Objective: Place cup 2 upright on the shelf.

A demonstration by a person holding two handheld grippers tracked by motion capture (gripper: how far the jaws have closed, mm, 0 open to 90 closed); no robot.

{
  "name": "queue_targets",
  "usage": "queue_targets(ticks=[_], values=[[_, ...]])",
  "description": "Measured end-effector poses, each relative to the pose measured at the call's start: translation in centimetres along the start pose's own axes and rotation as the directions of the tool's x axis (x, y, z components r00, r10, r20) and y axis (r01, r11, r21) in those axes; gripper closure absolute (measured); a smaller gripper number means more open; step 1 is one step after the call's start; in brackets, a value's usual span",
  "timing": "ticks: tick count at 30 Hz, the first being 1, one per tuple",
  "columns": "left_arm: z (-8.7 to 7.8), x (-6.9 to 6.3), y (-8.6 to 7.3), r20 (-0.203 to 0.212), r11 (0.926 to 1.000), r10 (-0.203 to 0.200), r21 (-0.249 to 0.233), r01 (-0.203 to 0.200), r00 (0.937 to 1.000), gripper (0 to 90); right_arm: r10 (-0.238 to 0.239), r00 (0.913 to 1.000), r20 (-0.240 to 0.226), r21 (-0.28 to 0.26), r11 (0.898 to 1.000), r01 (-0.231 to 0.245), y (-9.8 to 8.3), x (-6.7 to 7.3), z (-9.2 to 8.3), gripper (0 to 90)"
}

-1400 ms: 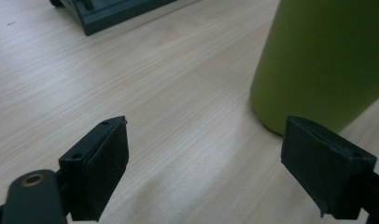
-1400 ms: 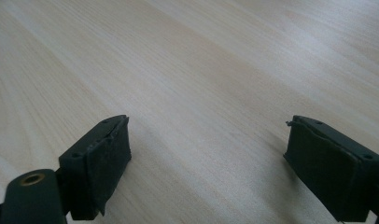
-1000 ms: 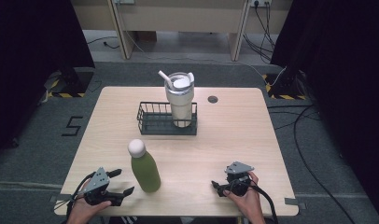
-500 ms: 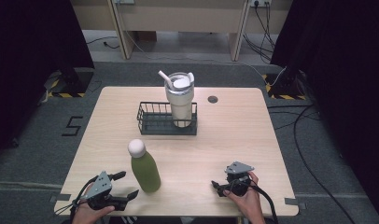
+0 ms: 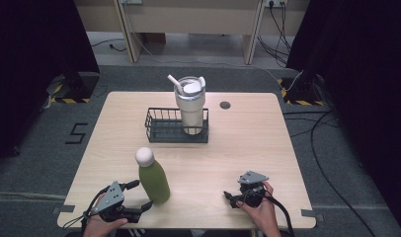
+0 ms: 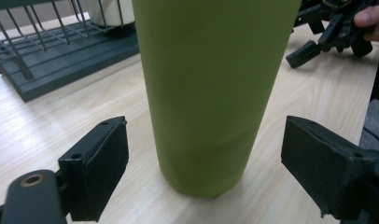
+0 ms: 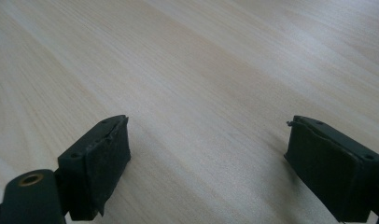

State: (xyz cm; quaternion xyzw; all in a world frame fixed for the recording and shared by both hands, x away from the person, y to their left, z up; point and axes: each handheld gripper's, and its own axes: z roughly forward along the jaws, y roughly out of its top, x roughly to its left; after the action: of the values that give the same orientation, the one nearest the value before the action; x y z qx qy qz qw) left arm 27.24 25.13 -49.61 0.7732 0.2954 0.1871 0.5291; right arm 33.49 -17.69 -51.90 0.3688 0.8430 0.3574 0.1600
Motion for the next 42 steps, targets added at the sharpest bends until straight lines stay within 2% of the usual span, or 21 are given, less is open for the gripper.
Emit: queue_targets(ticks=[8,12,22,26,39,42], values=[[1.1,-0.1,0.5,-0.018,0.9995,0.02,-0.024,-0.02,0.9996,14.7,0.0,1.0,-0.001,0.0,1.0,0.0,0.0,0.0,0.0,13.5],[1.6,0.0,0.6,-0.021,0.9996,0.017,-0.023,-0.017,0.9996,14.6,-0.002,1.0,0.0,0.001,1.0,0.002,0.0,0.0,0.0,13.4],[2.6,-0.7,0.6,-0.024,0.9991,0.039,-0.018,-0.039,0.999,13.9,0.0,1.0,0.002,0.001,1.0,0.0,0.0,0.0,0.1,13.1],[2.9,-0.7,0.9,-0.028,0.9991,0.034,-0.027,-0.034,0.9991,14.5,0.0,1.0,0.002,0.0,1.0,0.0,0.0,0.0,0.1,13.1],[4.6,-0.6,1.3,-0.032,0.9974,0.067,-0.023,-0.068,0.9972,14.6,0.0,1.0,0.002,0.001,1.0,0.0,0.0,0.0,0.1,13.1],[4.9,-0.6,1.4,-0.031,0.9977,0.06,-0.029,-0.061,0.9977,14.6,0.0,1.0,0.002,0.001,1.0,0.0,0.0,0.0,0.1,13.1]])
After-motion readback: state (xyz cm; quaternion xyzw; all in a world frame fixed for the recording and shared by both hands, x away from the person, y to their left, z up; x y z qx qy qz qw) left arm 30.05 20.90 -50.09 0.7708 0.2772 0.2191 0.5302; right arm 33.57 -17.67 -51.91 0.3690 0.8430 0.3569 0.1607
